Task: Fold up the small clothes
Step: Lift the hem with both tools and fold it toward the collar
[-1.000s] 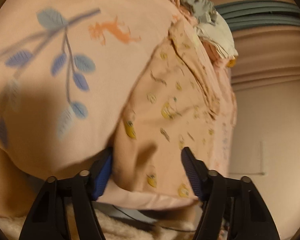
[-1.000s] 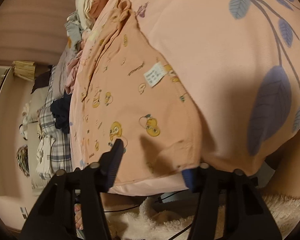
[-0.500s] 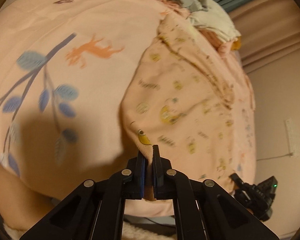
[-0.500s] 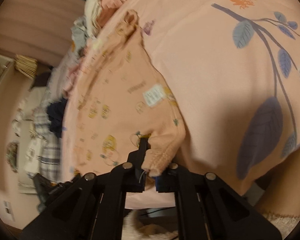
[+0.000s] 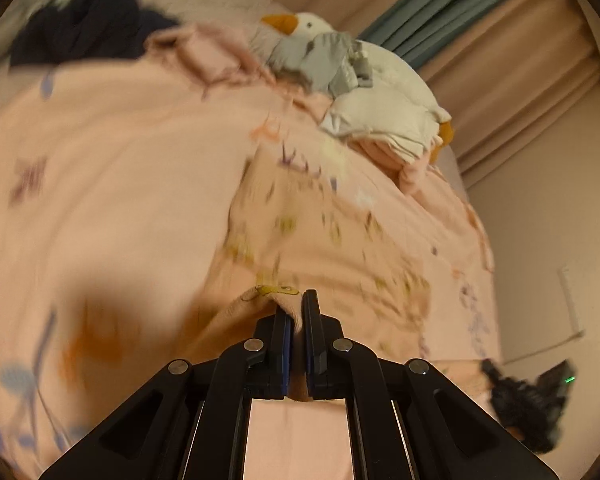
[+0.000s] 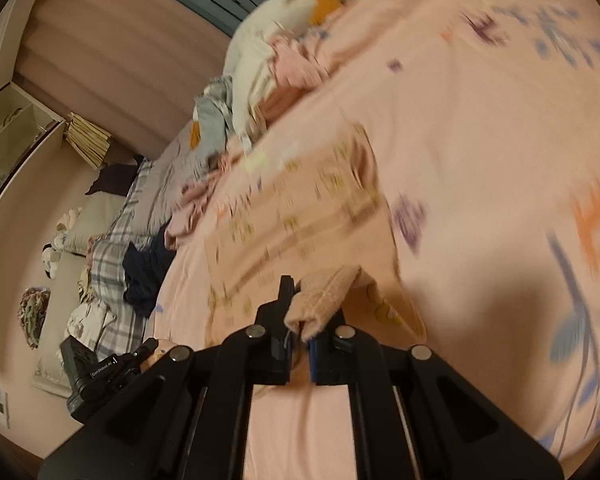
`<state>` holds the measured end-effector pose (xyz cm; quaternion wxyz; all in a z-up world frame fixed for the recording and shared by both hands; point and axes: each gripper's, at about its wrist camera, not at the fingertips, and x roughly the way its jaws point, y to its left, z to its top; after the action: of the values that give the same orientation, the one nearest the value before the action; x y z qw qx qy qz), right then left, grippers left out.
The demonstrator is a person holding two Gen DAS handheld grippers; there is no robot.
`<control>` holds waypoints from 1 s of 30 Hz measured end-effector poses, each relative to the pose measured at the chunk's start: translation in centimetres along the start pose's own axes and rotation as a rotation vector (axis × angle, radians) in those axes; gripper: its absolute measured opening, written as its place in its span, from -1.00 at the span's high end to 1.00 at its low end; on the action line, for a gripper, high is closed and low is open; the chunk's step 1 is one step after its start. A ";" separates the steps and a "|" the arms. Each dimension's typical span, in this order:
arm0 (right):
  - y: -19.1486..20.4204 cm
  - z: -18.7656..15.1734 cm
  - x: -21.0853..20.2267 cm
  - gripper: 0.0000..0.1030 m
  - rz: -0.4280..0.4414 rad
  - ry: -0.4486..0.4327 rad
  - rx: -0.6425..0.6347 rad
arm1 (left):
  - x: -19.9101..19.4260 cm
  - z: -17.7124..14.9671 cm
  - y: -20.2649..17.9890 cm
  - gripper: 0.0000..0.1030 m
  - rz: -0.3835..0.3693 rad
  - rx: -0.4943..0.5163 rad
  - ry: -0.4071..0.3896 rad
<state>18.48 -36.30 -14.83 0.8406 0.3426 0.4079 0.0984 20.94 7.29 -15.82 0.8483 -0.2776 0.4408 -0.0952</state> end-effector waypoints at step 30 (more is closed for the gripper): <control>-2.7 11.5 11.9 0.26 -0.354 0.111 -0.017 | 9.9 11.5 2.5 0.93 0.272 -0.078 0.042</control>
<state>34.57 -38.75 -18.98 0.8237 0.2523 0.5070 -0.0290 35.86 9.78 -18.85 0.8325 -0.2459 0.4955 0.0321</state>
